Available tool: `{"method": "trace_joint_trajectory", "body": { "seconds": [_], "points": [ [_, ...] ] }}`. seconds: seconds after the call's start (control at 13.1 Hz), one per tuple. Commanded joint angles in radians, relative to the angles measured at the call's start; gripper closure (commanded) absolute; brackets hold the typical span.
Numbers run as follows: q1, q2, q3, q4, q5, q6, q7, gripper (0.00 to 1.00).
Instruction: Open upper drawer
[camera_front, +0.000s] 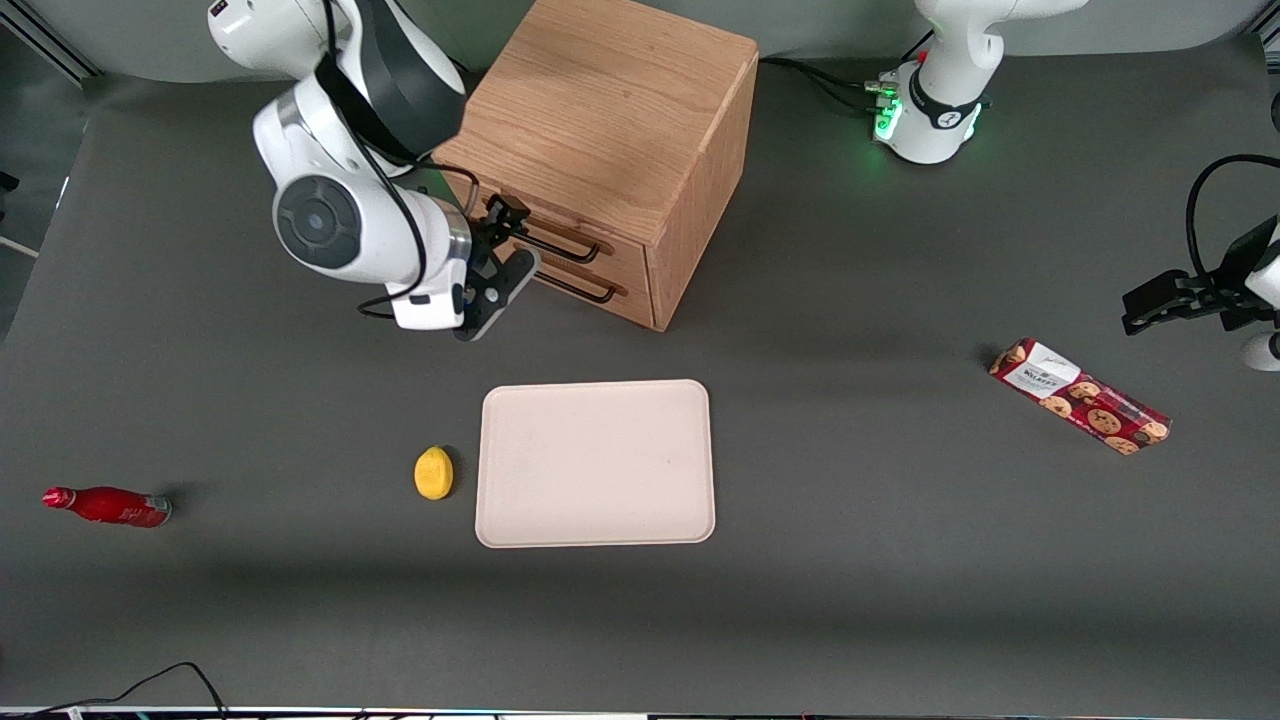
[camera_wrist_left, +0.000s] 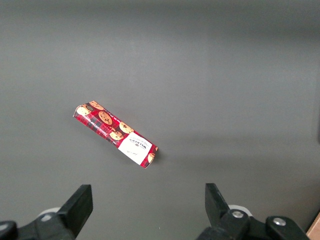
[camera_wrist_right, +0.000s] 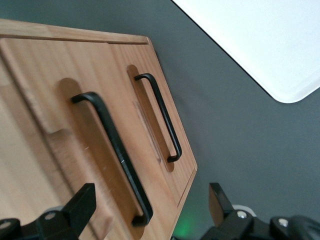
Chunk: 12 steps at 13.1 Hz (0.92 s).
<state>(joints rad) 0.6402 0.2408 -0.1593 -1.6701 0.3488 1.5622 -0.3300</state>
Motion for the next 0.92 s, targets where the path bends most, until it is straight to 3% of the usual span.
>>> {"method": "trace_joint_trajectory", "body": {
  "seconds": [0.0, 0.69, 0.84],
  "points": [
    [0.004, -0.011, 0.024, -0.065, 0.018, 0.060, -0.024, 0.00],
    [-0.021, -0.021, 0.075, -0.161, 0.032, 0.105, -0.087, 0.00],
    [-0.022, -0.020, 0.080, -0.166, 0.070, 0.105, -0.087, 0.00]
  ]
}}
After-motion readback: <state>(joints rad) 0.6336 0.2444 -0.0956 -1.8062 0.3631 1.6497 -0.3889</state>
